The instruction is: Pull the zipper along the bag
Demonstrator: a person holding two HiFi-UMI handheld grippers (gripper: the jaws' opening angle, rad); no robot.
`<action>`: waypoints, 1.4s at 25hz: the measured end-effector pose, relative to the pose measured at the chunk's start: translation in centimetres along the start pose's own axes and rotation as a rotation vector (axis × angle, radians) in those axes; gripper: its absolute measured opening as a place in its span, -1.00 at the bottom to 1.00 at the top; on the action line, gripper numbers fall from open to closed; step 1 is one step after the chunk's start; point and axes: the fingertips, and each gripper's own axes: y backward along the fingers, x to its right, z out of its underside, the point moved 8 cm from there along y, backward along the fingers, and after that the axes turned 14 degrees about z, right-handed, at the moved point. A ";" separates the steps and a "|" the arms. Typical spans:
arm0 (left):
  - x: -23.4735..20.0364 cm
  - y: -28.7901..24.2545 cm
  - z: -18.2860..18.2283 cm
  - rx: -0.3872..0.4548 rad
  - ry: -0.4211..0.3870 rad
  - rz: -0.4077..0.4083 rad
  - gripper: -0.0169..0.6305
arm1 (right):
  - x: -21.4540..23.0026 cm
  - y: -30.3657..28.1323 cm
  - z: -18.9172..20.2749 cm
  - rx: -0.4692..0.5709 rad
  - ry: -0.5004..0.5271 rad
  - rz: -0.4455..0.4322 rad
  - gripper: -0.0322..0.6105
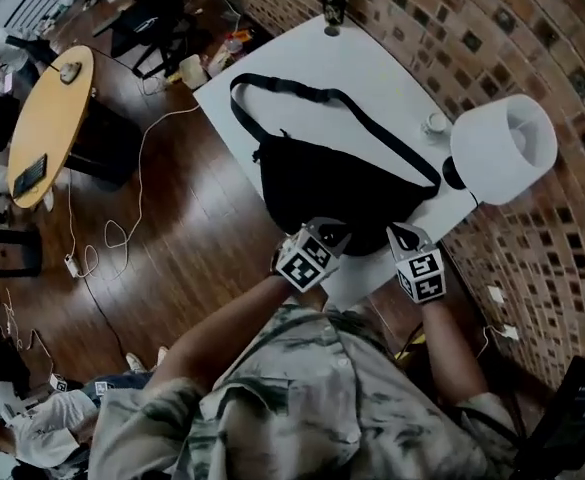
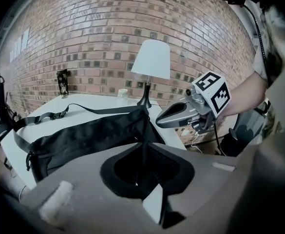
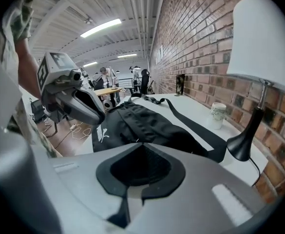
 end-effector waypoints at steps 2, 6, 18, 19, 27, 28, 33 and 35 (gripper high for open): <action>-0.5 -0.7 0.0 -0.026 -0.010 0.006 -0.84 | -0.1 -0.5 -0.2 -0.006 0.004 0.003 -0.88; -2.3 -0.6 -0.3 -0.076 -0.047 -0.016 -0.83 | -0.7 -2.2 -1.1 -0.002 0.012 -0.007 -0.88; -4.4 -2.9 0.1 -0.182 -0.136 -0.052 -0.71 | -0.7 -4.9 -2.3 -0.008 0.038 -0.031 -0.88; -4.3 -3.3 0.2 -0.191 -0.138 -0.052 -0.71 | -0.7 -5.1 -1.8 -0.009 0.038 -0.039 -0.88; -3.9 -5.5 0.1 -0.268 -0.212 -0.036 -0.70 | -0.6 -5.5 -1.3 -0.039 0.023 -0.073 -0.88; -3.8 -5.8 0.2 -0.292 -0.223 -0.038 -0.70 | -0.8 -5.5 -1.3 -0.046 0.026 -0.077 -0.88; -4.2 -6.5 0.8 -0.335 -0.216 -0.069 -0.71 | -1.8 -5.8 -1.1 -0.079 0.067 -0.091 -0.88; -4.3 -6.6 0.8 -0.334 -0.213 -0.081 -0.72 | -1.9 -6.1 -0.8 -0.095 0.064 -0.088 -0.88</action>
